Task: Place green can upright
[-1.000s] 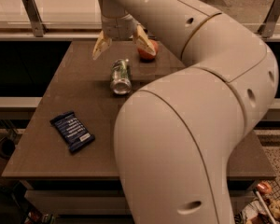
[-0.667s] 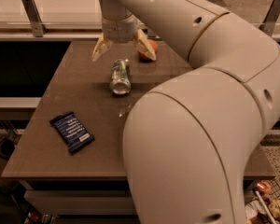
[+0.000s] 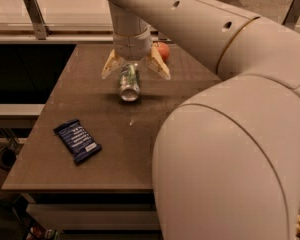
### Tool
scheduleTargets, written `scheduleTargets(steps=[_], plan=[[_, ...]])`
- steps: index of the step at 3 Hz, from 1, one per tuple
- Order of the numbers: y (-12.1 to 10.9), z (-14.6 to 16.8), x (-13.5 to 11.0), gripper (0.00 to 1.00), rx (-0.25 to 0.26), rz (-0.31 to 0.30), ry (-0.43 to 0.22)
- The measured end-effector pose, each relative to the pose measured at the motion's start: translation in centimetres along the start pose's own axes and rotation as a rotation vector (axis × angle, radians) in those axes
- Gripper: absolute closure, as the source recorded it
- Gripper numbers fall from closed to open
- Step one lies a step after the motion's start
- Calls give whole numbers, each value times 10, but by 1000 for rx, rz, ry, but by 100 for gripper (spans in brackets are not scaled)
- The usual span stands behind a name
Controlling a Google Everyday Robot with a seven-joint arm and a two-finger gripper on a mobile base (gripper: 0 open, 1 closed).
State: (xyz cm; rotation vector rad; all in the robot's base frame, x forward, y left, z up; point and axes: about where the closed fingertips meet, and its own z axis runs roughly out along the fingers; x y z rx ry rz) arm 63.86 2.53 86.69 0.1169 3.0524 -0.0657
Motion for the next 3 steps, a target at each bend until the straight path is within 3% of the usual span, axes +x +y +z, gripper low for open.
scheduleTargets(steps=[3], plan=[[16, 11, -12, 0, -8, -108, -3]])
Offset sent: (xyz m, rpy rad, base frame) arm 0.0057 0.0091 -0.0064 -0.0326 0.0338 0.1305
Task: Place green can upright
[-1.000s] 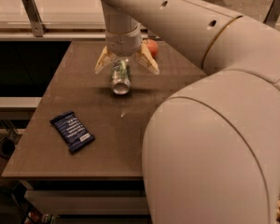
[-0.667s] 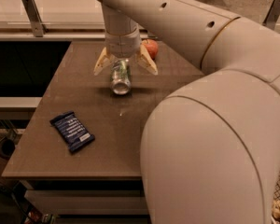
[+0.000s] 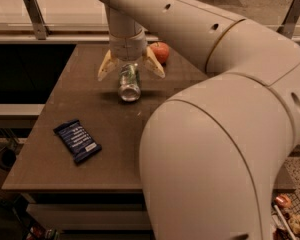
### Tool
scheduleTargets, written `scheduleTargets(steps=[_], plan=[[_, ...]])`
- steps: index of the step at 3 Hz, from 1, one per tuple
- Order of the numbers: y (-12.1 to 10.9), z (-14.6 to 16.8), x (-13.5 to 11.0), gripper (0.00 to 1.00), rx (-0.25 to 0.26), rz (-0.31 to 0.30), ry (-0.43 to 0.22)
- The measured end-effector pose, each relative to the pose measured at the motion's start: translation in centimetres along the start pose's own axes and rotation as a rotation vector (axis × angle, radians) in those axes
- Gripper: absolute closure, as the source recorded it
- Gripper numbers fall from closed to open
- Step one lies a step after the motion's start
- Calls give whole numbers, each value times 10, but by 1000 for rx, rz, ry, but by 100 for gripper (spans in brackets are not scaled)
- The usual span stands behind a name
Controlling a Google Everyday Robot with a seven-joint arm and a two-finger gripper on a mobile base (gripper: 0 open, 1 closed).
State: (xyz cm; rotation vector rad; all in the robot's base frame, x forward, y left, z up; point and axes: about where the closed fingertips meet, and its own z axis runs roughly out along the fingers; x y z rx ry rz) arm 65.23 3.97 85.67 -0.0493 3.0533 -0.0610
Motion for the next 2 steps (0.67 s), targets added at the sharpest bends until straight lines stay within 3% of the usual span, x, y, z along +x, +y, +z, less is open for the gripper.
scheduleTargets(steps=[1, 2], plan=[[3, 5, -5, 18, -17, -5, 1], [6, 7, -9, 42, -24, -5, -10]])
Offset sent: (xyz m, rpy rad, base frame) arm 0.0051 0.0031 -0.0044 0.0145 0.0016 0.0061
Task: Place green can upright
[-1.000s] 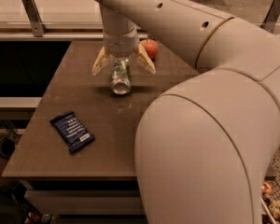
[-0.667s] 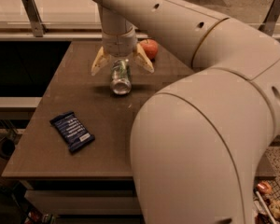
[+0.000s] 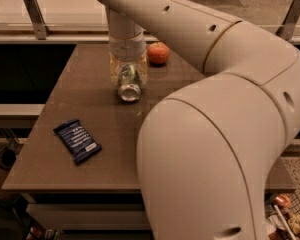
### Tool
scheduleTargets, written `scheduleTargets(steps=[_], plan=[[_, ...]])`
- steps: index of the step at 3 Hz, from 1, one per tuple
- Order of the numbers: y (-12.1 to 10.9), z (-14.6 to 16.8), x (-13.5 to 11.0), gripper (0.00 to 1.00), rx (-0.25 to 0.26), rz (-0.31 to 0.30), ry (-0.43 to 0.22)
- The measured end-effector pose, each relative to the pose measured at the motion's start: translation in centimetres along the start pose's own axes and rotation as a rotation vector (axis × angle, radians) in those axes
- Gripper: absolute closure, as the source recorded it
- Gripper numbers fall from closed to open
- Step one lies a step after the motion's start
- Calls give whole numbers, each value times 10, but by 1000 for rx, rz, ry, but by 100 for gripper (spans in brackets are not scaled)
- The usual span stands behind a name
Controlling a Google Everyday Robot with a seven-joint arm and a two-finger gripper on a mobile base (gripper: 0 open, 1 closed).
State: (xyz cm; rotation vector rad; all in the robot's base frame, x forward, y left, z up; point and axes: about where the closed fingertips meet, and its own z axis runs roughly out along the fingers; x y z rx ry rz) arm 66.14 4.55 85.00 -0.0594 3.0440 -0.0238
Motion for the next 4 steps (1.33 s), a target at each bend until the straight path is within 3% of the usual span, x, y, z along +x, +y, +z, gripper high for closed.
scheduleTargets(steps=[2, 3, 4], plan=[[3, 4, -5, 87, -11, -1, -15], [4, 6, -7, 100, -14, -1, -20], [4, 6, -7, 100, -14, -1, -20]])
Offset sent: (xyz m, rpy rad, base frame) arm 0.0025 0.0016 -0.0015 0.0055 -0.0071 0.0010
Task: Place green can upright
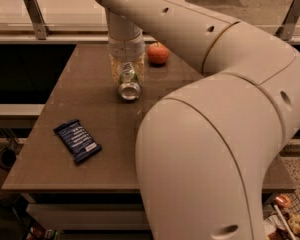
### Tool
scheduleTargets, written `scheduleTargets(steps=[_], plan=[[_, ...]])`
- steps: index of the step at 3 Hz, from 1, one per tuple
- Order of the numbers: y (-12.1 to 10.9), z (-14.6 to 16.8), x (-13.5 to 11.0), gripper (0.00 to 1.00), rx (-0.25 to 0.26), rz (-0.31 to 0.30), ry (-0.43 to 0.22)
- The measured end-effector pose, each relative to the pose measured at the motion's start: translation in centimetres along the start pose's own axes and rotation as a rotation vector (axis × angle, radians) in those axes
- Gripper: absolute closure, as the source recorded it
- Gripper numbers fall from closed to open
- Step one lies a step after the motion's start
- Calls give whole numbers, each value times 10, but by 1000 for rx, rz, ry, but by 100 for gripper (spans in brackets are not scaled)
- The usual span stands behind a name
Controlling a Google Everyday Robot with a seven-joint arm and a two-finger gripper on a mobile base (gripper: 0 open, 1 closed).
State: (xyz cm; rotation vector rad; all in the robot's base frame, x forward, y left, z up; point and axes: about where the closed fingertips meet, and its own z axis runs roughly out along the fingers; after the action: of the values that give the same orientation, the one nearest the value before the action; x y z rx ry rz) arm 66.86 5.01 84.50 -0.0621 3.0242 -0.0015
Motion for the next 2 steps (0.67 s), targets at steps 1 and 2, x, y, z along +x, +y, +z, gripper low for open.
scheduleTargets(steps=[1, 2], plan=[[0, 0, 0, 100, 0, 0, 0], [-15, -8, 2, 100, -24, -6, -32]])
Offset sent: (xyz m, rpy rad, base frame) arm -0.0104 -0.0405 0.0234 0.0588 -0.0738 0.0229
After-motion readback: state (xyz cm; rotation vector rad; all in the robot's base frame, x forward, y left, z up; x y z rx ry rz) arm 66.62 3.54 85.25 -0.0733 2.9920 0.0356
